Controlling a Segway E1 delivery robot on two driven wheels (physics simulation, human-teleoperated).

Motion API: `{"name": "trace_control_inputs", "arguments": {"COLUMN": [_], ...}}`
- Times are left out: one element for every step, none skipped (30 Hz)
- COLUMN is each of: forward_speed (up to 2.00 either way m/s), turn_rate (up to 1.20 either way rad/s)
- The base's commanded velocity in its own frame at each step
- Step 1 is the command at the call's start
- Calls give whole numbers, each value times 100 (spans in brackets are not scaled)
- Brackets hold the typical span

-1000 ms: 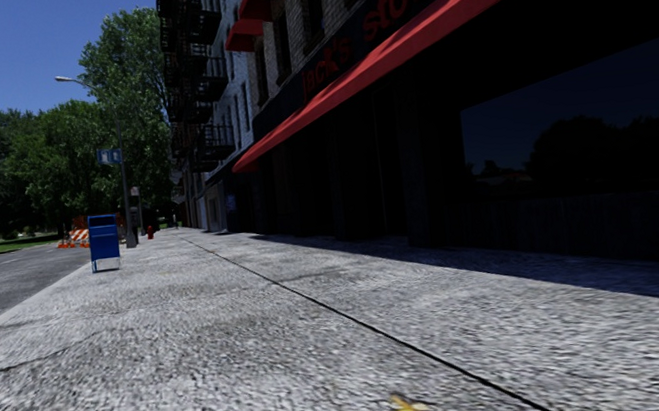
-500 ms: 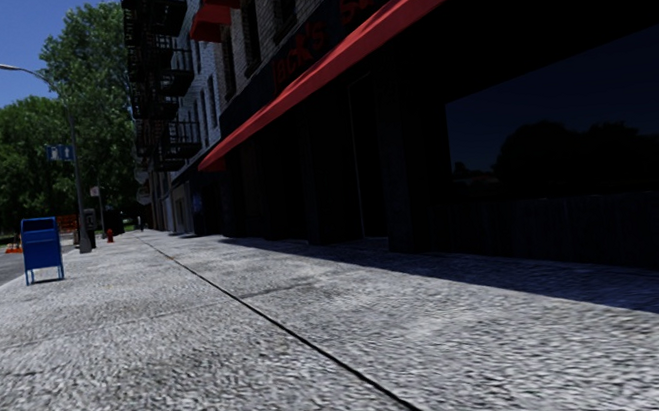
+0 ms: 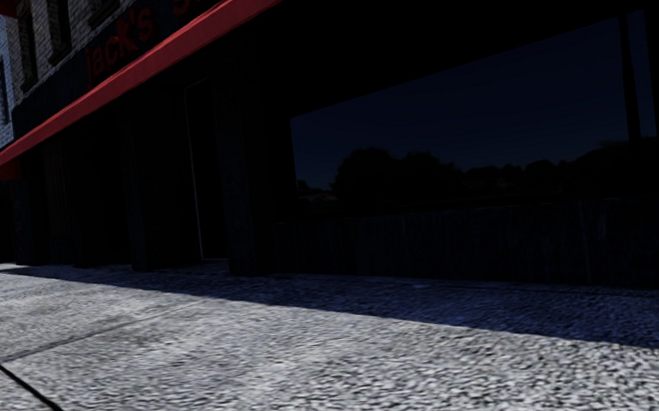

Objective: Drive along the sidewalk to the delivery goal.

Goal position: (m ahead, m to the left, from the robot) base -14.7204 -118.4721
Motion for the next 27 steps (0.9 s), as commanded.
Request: {"name": "trace_control_inputs", "arguments": {"forward_speed": [97,97,97,96,96,96,96,96,96,96,99,109,109,120,122,123,123,123,123,123,123,123,123,123,123,123,123], "turn_rate": [-94,-94,-95,-95,-95,-95,-95,-95,-95,-95,-96,-96,-96,-96,-96,-96,-96,-96,-96,-96,-96,-96,-96,-100,-100,-102,-103]}}
